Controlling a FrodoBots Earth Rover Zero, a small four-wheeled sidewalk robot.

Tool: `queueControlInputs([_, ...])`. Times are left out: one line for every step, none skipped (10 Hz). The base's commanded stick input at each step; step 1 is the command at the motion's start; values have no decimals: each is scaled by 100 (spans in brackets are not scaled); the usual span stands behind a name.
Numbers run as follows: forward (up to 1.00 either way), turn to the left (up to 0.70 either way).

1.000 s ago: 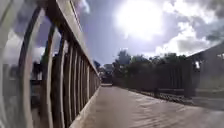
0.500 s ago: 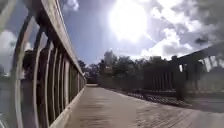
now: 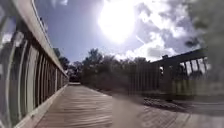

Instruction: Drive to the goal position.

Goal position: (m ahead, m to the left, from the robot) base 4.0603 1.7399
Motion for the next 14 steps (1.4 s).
queueControlInputs([70,35])
queueControlInputs([70,35])
queueControlInputs([70,35])
queueControlInputs([70,35])
queueControlInputs([70,16])
queueControlInputs([70,0])
queueControlInputs([70,0])
queueControlInputs([70,0])
queueControlInputs([70,0])
queueControlInputs([70,0])
queueControlInputs([70,0])
queueControlInputs([70,13])
queueControlInputs([70,31])
queueControlInputs([70,35])
